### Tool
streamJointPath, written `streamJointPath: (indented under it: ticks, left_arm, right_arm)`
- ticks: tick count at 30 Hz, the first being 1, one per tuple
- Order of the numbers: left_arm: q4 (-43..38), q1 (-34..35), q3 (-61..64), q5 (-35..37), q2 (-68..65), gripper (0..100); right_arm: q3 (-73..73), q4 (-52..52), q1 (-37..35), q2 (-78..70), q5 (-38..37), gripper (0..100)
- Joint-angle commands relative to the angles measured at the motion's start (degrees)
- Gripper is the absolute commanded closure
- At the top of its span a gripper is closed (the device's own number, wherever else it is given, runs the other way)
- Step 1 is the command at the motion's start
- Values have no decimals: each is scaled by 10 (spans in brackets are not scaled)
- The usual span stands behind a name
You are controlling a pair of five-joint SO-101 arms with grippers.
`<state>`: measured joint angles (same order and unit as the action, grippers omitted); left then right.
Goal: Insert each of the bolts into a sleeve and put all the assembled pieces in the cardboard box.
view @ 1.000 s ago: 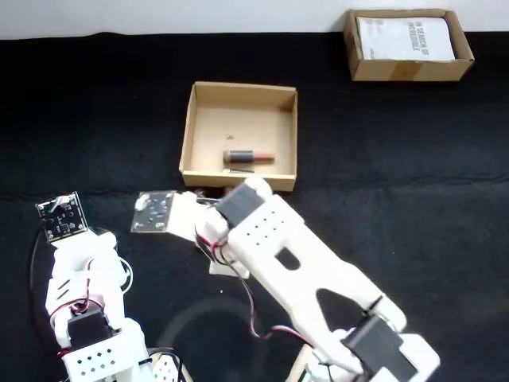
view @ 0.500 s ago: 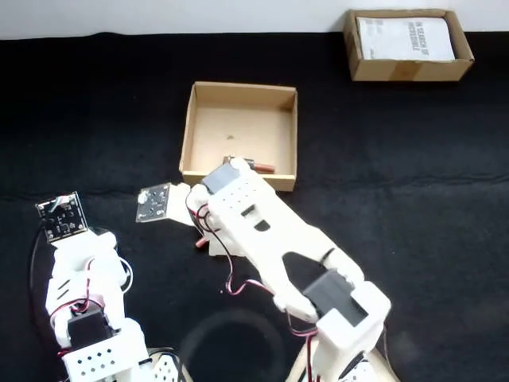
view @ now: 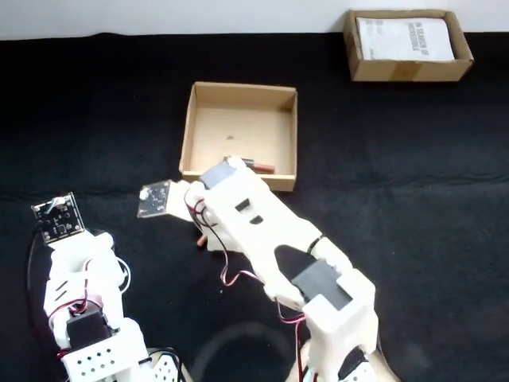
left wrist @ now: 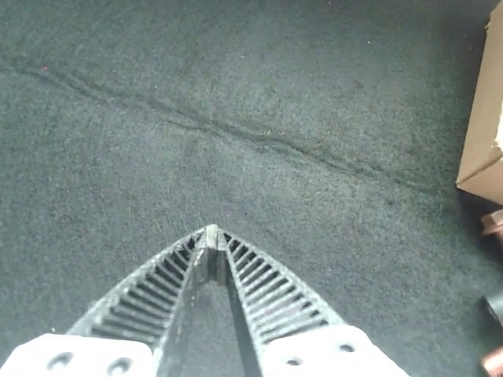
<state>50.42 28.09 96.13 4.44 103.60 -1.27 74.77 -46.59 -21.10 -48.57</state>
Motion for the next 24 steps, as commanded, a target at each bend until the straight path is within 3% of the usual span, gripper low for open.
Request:
streamJointPath:
  ticks: [1,17,24]
  left_arm:
    - [0,5,9,1,7,973]
    - [2,3,9,1,7,973]
    - [2,3,9,1,7,973]
  right_arm:
    - [31,-3,-26,-16,35,772]
    - [51,68,-36,-22,72,772]
    - [51,16,-25,-27,69,931]
